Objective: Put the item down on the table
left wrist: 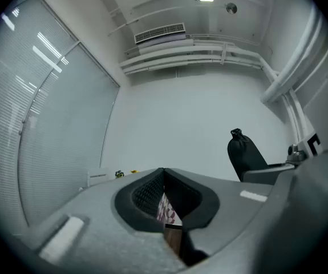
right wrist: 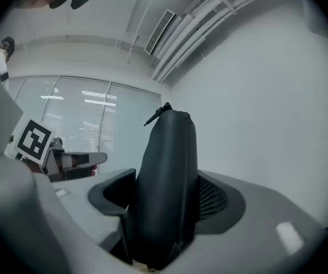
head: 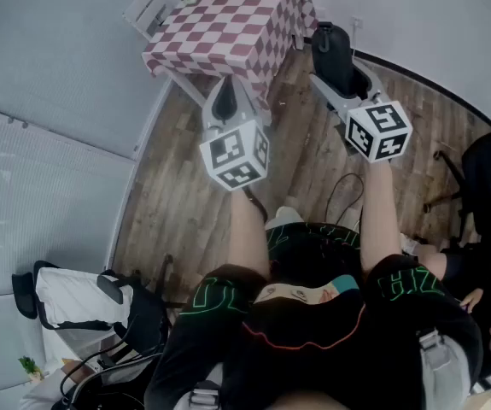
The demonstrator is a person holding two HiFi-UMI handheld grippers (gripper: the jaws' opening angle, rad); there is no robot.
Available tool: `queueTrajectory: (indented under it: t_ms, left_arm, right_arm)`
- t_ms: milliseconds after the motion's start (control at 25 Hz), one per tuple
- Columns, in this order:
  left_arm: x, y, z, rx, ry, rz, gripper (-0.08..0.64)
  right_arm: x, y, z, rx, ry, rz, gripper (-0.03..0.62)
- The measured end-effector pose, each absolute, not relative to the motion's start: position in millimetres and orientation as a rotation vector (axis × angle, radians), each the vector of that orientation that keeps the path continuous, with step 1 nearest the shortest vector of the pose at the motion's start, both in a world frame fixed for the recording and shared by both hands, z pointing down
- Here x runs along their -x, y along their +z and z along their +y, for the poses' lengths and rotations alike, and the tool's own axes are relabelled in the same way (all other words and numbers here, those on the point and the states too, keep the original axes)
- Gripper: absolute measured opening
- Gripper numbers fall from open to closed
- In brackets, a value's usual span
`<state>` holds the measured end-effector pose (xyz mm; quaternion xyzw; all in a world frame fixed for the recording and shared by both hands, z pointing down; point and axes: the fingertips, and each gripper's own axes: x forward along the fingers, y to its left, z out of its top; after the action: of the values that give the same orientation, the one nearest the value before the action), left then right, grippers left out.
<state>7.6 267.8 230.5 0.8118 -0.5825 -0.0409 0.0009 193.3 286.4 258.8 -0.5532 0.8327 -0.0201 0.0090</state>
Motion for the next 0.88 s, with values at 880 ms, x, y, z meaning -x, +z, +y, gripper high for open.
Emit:
queueTrajectory:
  t_ms: [880]
  left_arm:
    - [-6.9, 245.1, 265.8, -2.558, 0.021, -1.886, 0.008]
  right_arm:
    - [-215.8, 271.0, 283.0, 1.75, -0.158, 2.526, 0.322]
